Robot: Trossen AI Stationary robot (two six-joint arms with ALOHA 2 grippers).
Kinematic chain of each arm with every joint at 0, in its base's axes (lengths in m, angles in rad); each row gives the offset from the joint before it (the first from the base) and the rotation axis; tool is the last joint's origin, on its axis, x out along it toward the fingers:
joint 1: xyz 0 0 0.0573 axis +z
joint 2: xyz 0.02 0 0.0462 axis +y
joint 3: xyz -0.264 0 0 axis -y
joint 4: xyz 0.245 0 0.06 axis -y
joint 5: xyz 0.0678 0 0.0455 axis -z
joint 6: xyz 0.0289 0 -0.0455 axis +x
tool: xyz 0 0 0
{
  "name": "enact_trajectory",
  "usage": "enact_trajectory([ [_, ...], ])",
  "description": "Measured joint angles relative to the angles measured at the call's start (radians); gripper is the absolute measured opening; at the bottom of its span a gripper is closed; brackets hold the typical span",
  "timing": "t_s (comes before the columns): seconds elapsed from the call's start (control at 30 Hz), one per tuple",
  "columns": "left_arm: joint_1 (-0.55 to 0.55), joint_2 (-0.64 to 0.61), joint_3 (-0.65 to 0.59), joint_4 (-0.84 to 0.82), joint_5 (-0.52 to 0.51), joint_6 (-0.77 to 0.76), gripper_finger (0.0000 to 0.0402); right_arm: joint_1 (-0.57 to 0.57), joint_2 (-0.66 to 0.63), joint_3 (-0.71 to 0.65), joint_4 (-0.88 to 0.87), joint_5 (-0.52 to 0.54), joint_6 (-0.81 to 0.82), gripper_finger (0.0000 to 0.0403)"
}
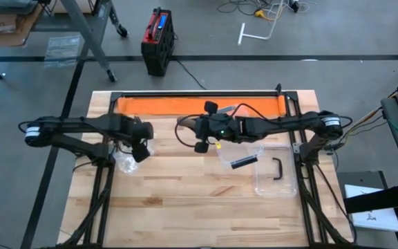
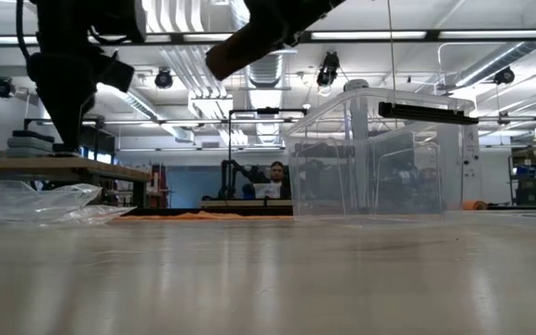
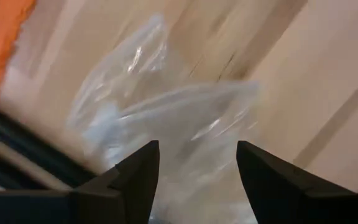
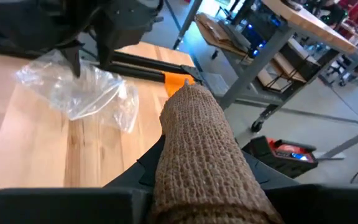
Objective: Roll bandage
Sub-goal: Put the rolled brown bandage into the transparent zip bag
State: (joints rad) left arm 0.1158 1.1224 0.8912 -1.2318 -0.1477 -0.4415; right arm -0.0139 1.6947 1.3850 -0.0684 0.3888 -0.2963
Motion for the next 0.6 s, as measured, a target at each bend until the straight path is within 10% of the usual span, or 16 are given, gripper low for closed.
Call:
enact_trajectory([
  [0.6, 0.268, 0.096, -0.006, 0.049, 0.130, 0.615, 0.0204, -0.001, 0.100, 0.067, 0.009, -0.154, -0.150, 0.0090],
])
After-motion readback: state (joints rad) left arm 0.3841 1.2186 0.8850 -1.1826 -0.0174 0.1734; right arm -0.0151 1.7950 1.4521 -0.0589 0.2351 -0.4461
